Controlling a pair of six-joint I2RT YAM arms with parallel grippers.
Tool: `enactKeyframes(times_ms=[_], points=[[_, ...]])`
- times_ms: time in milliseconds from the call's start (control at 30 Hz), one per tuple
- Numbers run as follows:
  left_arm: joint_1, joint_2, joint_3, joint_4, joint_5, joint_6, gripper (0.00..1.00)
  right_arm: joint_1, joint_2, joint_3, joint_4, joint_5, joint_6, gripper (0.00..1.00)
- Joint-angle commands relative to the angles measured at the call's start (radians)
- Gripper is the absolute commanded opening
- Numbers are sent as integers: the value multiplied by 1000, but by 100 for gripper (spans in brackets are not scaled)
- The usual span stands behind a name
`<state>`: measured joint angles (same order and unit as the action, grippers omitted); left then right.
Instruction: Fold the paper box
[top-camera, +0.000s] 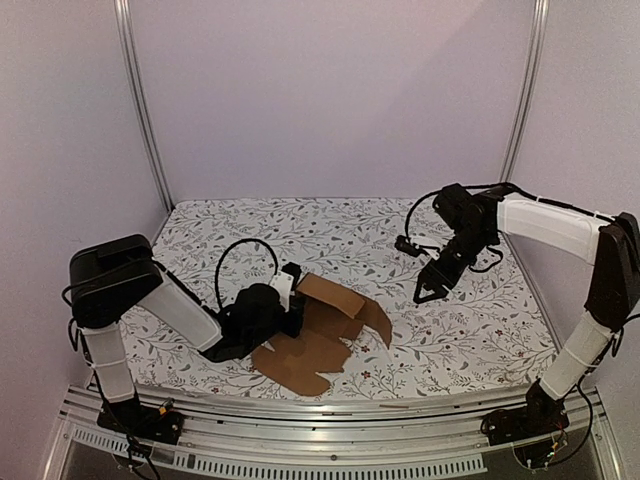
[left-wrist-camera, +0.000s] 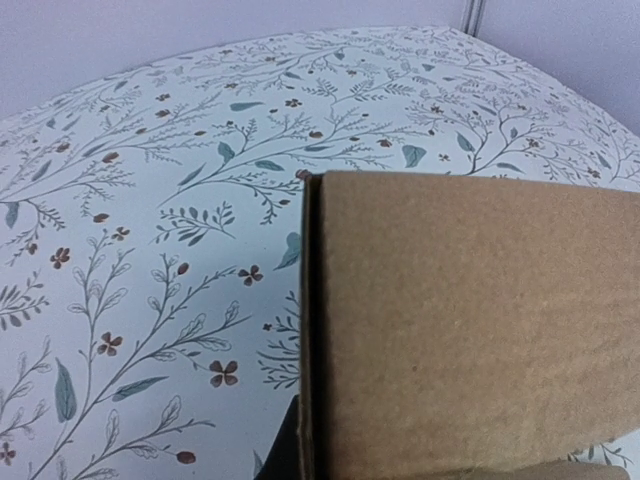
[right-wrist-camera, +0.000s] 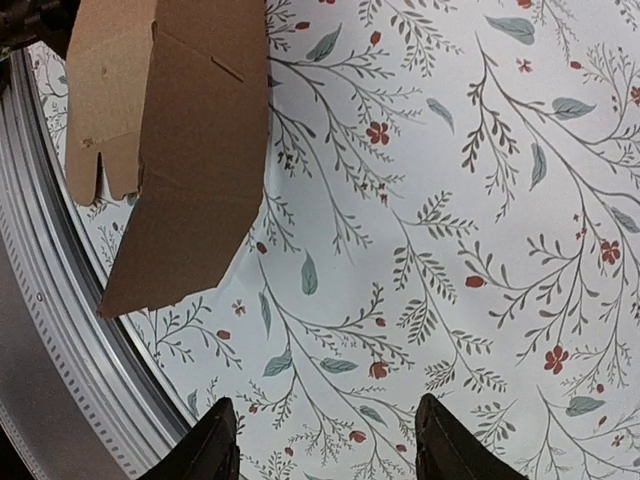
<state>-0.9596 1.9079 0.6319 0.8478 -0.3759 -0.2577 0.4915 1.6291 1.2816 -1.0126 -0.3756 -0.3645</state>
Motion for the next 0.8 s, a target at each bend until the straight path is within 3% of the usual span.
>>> enactKeyframes(times_ms=[0, 233, 567, 767], points=[[-13, -33, -27, 8, -129, -73, 0, 19, 170, 152, 80, 34, -15, 58], [-13, -45, -24, -39, -186, -157, 0, 90, 394, 318, 91, 91, -66, 55], [-19, -12, 7, -70, -231, -246, 0, 166, 402, 294, 94, -39, -37, 55], [-25, -16, 7, -76, -226, -256, 0, 236, 428, 298, 120, -35, -43, 56]])
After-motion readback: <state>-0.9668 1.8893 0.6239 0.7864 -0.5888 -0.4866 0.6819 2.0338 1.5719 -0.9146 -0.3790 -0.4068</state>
